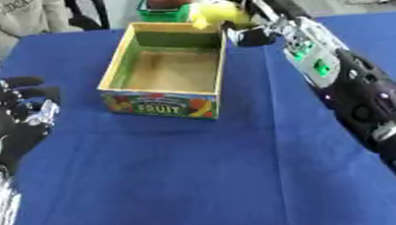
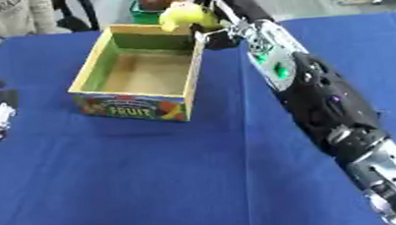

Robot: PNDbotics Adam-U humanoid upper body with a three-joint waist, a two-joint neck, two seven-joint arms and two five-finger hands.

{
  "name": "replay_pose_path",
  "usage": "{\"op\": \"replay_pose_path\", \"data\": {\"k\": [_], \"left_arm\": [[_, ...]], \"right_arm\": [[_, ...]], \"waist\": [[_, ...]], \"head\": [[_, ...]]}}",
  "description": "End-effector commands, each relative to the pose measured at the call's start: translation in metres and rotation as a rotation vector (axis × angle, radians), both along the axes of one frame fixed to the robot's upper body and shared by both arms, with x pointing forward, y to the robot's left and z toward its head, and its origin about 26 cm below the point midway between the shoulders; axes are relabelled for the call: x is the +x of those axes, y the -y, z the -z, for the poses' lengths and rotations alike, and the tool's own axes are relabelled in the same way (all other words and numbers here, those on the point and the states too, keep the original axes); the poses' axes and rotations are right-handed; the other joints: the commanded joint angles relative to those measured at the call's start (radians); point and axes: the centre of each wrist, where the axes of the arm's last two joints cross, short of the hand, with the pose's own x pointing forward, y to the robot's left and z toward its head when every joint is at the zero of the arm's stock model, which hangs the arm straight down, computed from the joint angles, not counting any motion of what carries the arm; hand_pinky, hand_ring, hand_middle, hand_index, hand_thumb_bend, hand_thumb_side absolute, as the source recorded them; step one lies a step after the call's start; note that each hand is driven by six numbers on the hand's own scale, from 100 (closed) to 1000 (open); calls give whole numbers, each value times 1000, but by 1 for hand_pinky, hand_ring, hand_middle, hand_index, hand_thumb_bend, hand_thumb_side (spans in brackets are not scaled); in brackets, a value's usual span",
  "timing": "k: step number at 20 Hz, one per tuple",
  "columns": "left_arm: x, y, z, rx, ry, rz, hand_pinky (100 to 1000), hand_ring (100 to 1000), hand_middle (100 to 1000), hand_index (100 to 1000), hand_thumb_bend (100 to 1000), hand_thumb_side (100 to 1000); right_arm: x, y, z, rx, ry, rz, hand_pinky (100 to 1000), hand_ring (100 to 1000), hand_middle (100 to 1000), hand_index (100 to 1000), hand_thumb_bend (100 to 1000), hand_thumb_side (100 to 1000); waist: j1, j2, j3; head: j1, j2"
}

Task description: Pick up objects on the table and place them in the box.

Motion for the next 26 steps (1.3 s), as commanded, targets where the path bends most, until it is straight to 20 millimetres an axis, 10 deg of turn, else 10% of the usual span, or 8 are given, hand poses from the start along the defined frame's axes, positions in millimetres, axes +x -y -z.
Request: {"op": "replay_pose_path", "data": {"k": [1, 9, 12, 15, 18, 26], "left_arm": [[0, 5, -14, 5, 45, 27, 502, 633, 623, 621, 341, 100], [0, 15, -20, -1, 65, 67, 502, 632, 622, 621, 345, 100], [0, 16, -20, -1, 64, 72, 501, 632, 621, 621, 347, 100], [0, 17, -20, -1, 64, 74, 501, 632, 621, 621, 348, 100], [0, 17, -20, -2, 63, 73, 500, 631, 620, 621, 350, 100], [1, 15, -21, -3, 65, 65, 500, 631, 619, 620, 353, 100]], "right_arm": [[6, -7, -5, -5, 20, 5, 509, 418, 193, 295, 100, 100], [12, -23, 24, -22, -22, 7, 520, 442, 244, 346, 100, 100], [13, -27, 29, -32, -26, 6, 564, 505, 400, 513, 105, 100], [12, -30, 31, -52, -38, 11, 632, 605, 567, 681, 225, 100], [12, -32, 28, -61, -22, 29, 750, 749, 765, 837, 428, 308], [8, -35, 9, -60, 103, 79, 881, 871, 904, 922, 593, 440]], "waist": [[3, -11, 13], [5, 3, 58], [5, 3, 63], [4, 2, 63], [2, 1, 62], [-7, 6, 49]], "head": [[-13, -14], [-34, -19], [-36, -19], [-37, -19], [-36, -21], [-29, -28]]}}
